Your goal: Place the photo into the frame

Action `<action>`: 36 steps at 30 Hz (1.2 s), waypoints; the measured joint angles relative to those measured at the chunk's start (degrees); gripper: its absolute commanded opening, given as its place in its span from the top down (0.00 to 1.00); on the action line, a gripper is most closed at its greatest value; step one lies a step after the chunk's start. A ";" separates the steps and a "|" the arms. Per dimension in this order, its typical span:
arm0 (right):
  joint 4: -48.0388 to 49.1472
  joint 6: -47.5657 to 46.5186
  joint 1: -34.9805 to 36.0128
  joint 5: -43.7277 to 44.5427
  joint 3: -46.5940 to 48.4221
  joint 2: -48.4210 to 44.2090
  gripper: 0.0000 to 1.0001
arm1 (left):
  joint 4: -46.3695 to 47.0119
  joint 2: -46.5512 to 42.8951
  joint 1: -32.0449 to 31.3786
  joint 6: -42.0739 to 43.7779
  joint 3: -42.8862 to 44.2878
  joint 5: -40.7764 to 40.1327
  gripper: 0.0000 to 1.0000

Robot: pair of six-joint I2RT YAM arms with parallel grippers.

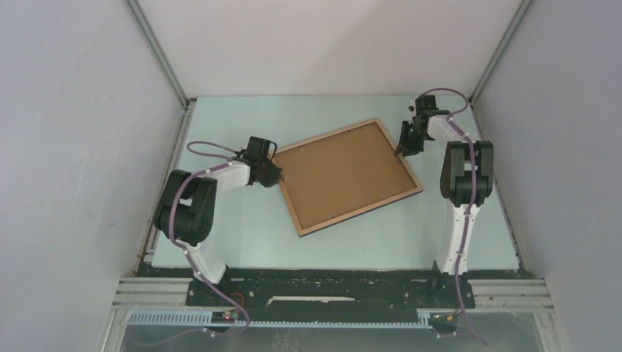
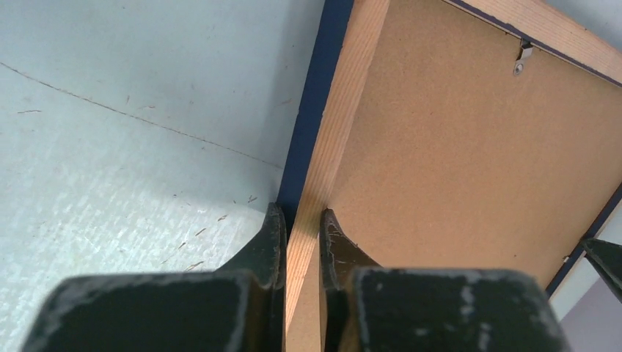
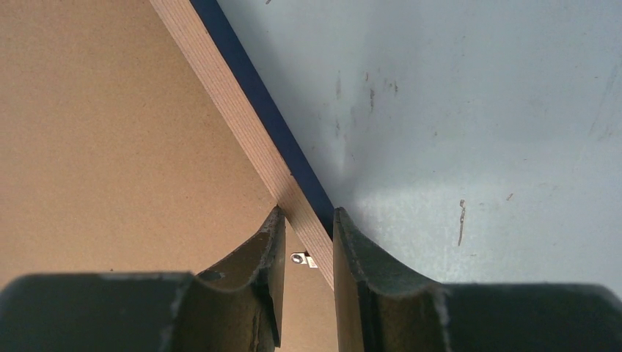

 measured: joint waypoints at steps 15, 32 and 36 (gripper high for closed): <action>0.31 0.04 0.07 -1.05 -0.15 0.07 0.77 | -0.02 -8.66 1.68 11.67 -4.52 2.58 0.29; 0.55 0.31 0.61 -1.01 -0.28 0.07 0.63 | 0.20 -32.48 2.89 20.85 -10.56 7.87 0.02; 0.68 1.05 0.59 -1.05 -0.42 0.07 0.59 | 2.25 -30.64 1.09 21.20 -10.56 13.38 0.04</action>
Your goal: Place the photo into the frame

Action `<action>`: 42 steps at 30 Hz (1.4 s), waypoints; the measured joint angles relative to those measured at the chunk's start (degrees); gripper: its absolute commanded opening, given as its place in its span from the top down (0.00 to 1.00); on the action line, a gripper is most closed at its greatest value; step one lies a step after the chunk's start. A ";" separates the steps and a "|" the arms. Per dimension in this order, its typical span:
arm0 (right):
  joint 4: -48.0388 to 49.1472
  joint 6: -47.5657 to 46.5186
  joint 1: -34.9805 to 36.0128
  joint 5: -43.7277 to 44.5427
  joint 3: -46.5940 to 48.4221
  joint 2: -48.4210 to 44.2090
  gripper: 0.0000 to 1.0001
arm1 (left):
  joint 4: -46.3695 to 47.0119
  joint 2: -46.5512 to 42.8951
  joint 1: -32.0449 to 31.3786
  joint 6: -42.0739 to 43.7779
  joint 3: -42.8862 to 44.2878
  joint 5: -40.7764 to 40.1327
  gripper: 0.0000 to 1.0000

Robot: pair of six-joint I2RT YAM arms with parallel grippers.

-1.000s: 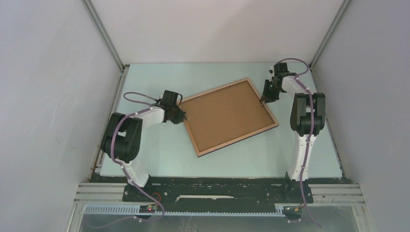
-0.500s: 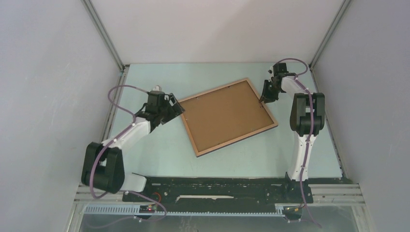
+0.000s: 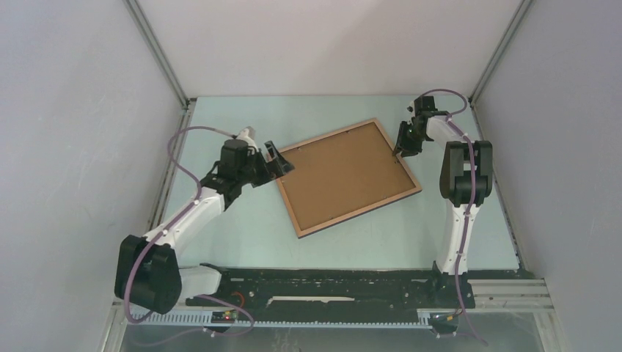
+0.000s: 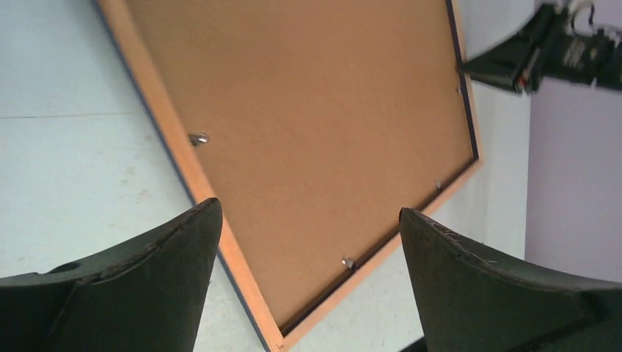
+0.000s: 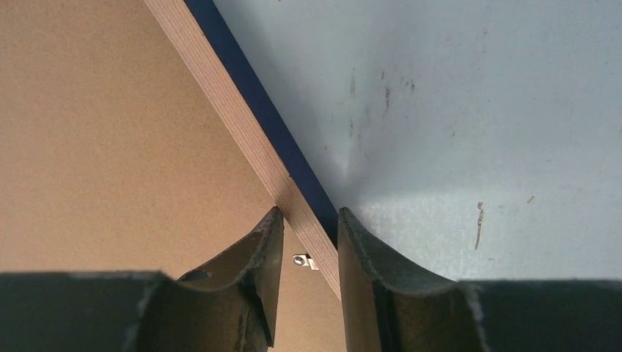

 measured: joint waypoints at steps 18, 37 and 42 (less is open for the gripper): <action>2.75 1.75 0.02 -0.83 -2.45 -0.98 0.39 | -1.38 19.08 -20.87 10.03 12.50 5.55 0.09; -3.17 1.36 10.08 19.47 -7.06 -14.14 0.12 | -14.69 -4.42 -25.68 13.81 9.35 -8.48 0.02; -4.94 1.49 18.38 24.61 -16.13 -21.51 0.11 | -17.70 -14.64 -25.64 13.77 7.17 -14.67 0.01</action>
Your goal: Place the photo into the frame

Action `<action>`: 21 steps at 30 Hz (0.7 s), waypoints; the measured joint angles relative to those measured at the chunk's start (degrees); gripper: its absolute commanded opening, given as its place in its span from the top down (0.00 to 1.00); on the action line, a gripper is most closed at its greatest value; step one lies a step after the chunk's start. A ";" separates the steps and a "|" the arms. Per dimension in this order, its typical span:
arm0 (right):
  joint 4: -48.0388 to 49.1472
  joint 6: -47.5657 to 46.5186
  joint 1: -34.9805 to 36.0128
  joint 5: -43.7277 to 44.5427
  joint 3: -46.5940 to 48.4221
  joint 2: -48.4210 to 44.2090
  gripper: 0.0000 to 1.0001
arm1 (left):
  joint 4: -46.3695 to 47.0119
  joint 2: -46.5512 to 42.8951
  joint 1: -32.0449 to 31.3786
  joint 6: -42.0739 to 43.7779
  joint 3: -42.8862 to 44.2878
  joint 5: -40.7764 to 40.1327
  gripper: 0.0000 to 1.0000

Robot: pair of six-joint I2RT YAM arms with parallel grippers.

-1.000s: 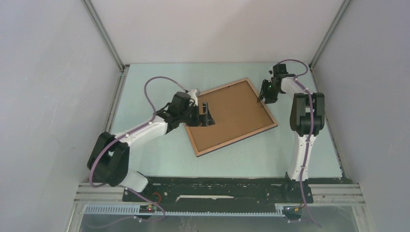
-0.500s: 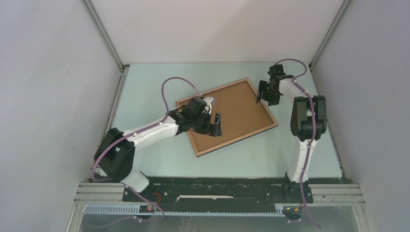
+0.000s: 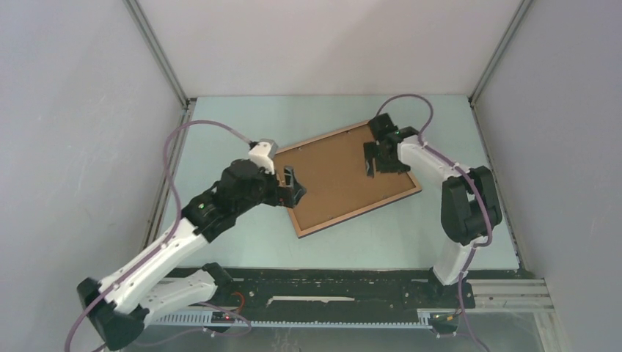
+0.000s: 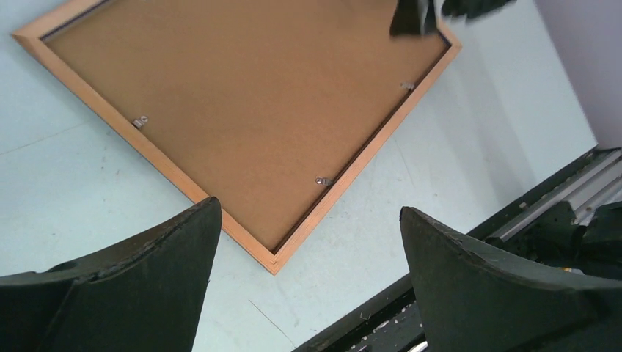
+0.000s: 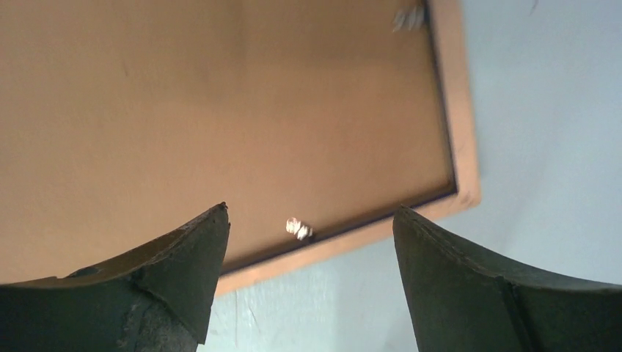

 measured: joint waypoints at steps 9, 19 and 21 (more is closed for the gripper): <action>-6.67 8.44 11.93 6.08 -13.88 -10.14 0.15 | 0.92 -16.24 0.02 -0.39 -5.55 -1.20 0.01; -5.31 34.95 14.16 3.43 -19.23 -22.34 0.32 | 0.46 -23.82 0.00 -3.13 -6.32 3.28 0.01; -5.16 39.65 14.23 3.52 -20.00 -22.47 0.34 | 0.52 -25.73 0.02 -3.30 -6.38 3.80 0.01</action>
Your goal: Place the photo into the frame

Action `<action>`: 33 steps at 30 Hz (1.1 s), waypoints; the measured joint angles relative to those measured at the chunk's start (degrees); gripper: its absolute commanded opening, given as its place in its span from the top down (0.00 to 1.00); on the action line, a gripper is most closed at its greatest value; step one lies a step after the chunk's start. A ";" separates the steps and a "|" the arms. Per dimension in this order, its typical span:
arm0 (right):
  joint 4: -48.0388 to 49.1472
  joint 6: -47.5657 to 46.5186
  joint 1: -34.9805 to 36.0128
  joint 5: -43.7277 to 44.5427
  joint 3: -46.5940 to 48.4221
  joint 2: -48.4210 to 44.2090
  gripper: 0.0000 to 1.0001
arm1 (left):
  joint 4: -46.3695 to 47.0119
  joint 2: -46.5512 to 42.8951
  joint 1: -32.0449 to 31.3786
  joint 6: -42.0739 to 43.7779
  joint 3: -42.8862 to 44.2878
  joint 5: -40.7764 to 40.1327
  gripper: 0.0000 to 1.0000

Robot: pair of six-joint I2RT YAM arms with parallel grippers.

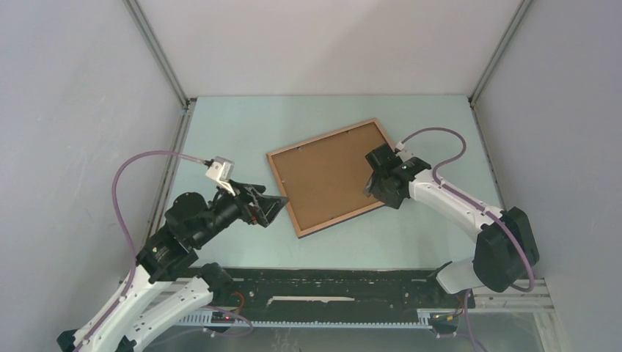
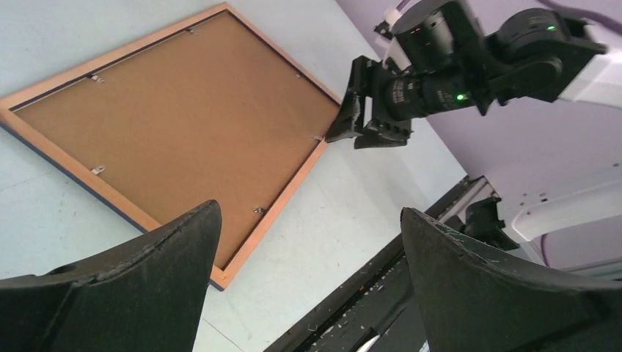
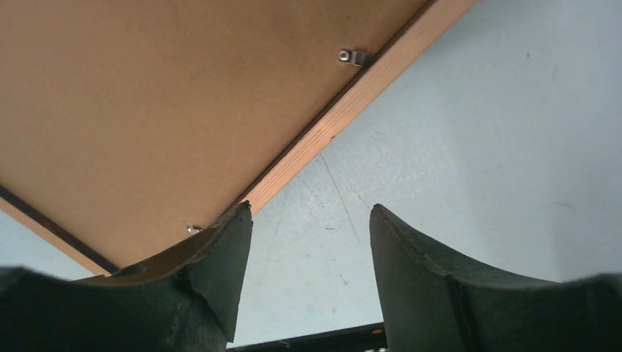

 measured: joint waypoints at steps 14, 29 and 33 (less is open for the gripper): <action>10.25 21.88 -2.49 -1.14 -10.32 0.79 0.41 | 0.72 1.22 0.00 -1.77 -1.38 7.17 0.01; 18.58 27.08 -3.85 -6.08 -10.27 11.32 0.72 | 0.52 3.63 -0.02 -2.01 -1.40 8.61 0.01; 19.98 29.38 -4.04 -6.99 -10.29 11.58 1.00 | 0.66 6.51 0.00 -1.81 -1.40 8.48 0.00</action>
